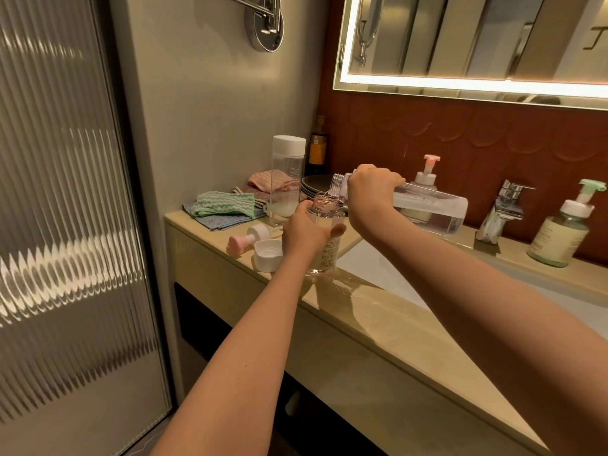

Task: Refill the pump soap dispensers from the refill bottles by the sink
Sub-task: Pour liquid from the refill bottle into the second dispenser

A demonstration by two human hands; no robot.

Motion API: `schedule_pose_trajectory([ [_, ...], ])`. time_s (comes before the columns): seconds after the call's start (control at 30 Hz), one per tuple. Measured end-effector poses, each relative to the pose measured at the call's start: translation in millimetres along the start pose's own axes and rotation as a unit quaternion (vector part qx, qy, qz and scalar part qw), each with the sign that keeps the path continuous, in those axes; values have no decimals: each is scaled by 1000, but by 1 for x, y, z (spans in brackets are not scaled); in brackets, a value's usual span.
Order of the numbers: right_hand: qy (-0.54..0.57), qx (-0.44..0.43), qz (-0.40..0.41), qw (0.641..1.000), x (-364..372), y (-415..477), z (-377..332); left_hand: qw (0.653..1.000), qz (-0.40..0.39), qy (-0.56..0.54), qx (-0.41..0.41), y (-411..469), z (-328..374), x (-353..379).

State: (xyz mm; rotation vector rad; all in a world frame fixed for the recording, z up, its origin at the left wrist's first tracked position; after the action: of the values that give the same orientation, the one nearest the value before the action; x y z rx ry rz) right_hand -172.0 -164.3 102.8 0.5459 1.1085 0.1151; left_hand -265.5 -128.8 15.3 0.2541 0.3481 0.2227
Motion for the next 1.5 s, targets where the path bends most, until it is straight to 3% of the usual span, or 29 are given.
schedule_pose_trajectory([
  [1.5,-10,-4,7,1000,-1,0,-1,1000,3,-2,-1,-1,1,-2],
])
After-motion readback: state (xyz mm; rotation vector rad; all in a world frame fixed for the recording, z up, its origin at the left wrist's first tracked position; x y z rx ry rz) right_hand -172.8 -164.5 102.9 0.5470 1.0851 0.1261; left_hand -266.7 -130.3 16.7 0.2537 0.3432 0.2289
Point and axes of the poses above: each hand's wrist, its own y-axis towards the middle knuckle, its own x-axis out of the palm, z = x × y, the point moved 8 cm from there along y, towards the middle knuckle, and after that the axes turned 10 degrees about z, right-handed, at the moved point
